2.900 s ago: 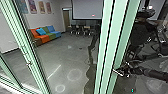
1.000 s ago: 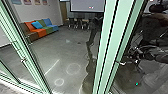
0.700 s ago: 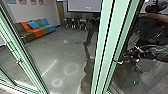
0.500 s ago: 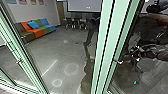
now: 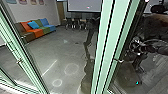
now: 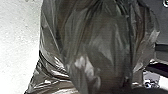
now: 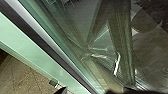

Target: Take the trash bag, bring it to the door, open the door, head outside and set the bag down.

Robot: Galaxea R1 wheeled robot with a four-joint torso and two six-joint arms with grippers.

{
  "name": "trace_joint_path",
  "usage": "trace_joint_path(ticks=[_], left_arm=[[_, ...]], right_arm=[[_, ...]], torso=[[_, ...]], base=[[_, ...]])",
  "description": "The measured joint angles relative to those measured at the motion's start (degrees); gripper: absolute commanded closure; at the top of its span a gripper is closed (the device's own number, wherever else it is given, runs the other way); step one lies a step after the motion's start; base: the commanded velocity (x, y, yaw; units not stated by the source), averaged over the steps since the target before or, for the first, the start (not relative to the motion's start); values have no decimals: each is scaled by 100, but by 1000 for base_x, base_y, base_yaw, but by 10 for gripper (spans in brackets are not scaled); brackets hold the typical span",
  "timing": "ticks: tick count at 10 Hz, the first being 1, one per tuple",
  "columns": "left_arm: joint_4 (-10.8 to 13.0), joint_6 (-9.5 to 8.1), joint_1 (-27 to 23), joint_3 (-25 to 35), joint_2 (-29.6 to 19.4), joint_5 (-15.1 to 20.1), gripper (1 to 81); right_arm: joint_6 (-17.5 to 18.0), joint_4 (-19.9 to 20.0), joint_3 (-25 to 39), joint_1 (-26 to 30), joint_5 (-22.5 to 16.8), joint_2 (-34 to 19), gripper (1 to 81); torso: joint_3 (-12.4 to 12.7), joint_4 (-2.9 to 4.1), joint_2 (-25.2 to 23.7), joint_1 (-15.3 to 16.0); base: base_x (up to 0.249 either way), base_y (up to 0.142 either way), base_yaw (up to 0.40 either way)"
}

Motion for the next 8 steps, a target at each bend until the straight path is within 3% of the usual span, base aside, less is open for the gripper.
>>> trace_joint_path(ticks=[3,4,6,8], left_arm=[[-51,0,-5,0,2,-6,811],[-57,0,12,0,4,-20,811],[-71,0,30,0,30,21,811],[-71,0,-16,0,48,-4,811]], right_arm=[[-389,-85,-67,269,-185,-55,10],[-430,-107,-69,358,-179,-107,10],[-516,-129,-78,430,-188,-230,10],[-533,-315,-133,441,-254,-357,10]], torso=[[78,-5,2,0],[101,-48,2,-2],[158,-219,2,0],[177,-249,0,-4]], base=[[0,0,0],[0,0,0],[0,0,0],[0,0,0]])
